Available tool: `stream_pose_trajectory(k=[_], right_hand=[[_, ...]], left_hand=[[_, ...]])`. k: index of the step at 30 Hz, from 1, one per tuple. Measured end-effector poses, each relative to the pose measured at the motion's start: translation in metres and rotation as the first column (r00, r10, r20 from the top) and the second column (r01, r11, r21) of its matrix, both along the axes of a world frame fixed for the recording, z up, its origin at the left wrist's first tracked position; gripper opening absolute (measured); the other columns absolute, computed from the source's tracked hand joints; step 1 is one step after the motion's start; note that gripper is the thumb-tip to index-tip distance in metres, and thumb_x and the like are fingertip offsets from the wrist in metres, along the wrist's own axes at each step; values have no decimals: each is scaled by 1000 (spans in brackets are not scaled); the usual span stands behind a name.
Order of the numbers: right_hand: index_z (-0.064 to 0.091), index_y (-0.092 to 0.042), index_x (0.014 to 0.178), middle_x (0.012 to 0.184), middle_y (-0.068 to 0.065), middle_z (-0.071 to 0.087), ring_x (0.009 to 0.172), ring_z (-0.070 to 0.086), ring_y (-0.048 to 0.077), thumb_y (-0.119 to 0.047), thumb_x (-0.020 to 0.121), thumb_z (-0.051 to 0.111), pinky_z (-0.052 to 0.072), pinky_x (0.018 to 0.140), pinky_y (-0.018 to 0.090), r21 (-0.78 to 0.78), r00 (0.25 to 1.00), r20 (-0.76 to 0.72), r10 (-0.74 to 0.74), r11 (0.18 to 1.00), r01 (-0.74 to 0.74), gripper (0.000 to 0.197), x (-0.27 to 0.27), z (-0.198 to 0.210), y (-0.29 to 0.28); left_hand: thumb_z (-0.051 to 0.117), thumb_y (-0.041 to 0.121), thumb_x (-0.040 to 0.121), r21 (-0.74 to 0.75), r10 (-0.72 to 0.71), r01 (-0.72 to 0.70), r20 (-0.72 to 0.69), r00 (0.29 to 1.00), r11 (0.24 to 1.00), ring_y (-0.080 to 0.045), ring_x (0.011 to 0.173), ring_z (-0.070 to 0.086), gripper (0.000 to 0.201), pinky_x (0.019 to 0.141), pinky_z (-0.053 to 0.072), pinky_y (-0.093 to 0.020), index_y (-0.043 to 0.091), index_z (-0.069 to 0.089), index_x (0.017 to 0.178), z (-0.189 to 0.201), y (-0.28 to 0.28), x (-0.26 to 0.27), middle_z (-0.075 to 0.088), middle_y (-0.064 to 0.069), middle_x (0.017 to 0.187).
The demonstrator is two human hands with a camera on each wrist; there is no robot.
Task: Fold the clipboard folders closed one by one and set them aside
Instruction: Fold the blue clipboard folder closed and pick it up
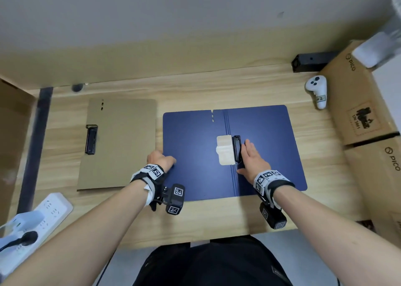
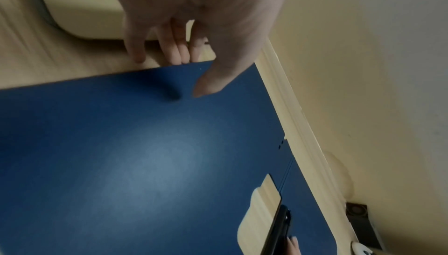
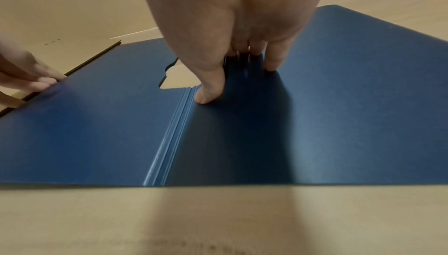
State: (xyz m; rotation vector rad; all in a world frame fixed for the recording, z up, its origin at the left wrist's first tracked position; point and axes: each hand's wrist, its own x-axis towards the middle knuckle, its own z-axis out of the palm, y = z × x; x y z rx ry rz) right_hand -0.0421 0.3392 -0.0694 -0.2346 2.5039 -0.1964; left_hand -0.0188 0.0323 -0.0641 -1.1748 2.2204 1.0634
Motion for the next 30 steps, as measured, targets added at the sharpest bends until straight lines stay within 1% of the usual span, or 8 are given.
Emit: stream_pose_trajectory(k=[3,5,10,14,21,23,26,30], right_hand=[[-2,-10,154,163,6,-16,151,-9,21,-25,91,63,32,114,37,-2,1000,10,11,1000,-11,91,-11,-2,-1],[-3,-9,154,163,7,-16,151,-9,21,-24,91,63,30,115,36,-9,1000,8,19,1000,-19,92,-19,-2,-6],[2,-5,153,163,11,-12,151,-7,25,-27,90,64,23,119,38,-57,1000,-8,0,998,-1,91,-34,0,-28],[38,-9,135,143,11,35,135,38,32,-33,85,67,37,104,38,-248,998,64,-13,968,29,62,-49,25,-26],[56,-20,128,125,0,64,96,68,21,-25,97,50,48,94,36,-565,929,-129,-346,796,217,33,-55,71,17],[61,-24,116,112,-3,68,80,72,18,-26,96,47,53,87,41,-638,904,-98,-416,724,264,25,-58,80,30],[62,-26,104,103,0,69,72,71,22,-29,97,43,53,74,39,-704,889,-28,-457,640,307,21,-61,95,49],[64,-14,105,99,9,70,72,65,24,-34,102,34,49,72,38,-759,844,128,-521,496,422,36,-57,106,69]], left_hand=[[74,6,67,41,62,-60,-55,997,997,-26,97,69,31,85,53,-28,15,67,96,7,-17,-3,72,-5,95],[77,5,68,74,46,-39,-95,994,996,-27,95,69,32,92,54,-36,17,61,93,19,-23,-7,70,-6,88],[76,1,72,106,-141,159,-160,977,982,-25,76,62,42,84,53,-42,13,48,100,66,-24,-8,63,-9,79],[69,-2,78,55,-258,278,-234,937,959,-17,59,56,35,70,48,-31,12,50,104,107,-18,-15,57,2,66],[67,26,81,-3,-495,531,-369,787,847,-16,68,59,19,79,53,-38,27,51,90,151,41,-38,62,11,65],[62,36,86,-44,-544,581,-416,729,812,-17,69,63,15,74,52,-35,24,53,86,159,67,-48,67,7,64],[52,51,88,22,-551,639,-484,679,769,-22,72,68,33,76,53,-36,19,59,83,163,105,-63,73,-1,71],[50,33,93,117,-571,706,-504,649,699,-24,87,69,17,77,54,-36,25,63,86,147,148,-75,75,2,87]])
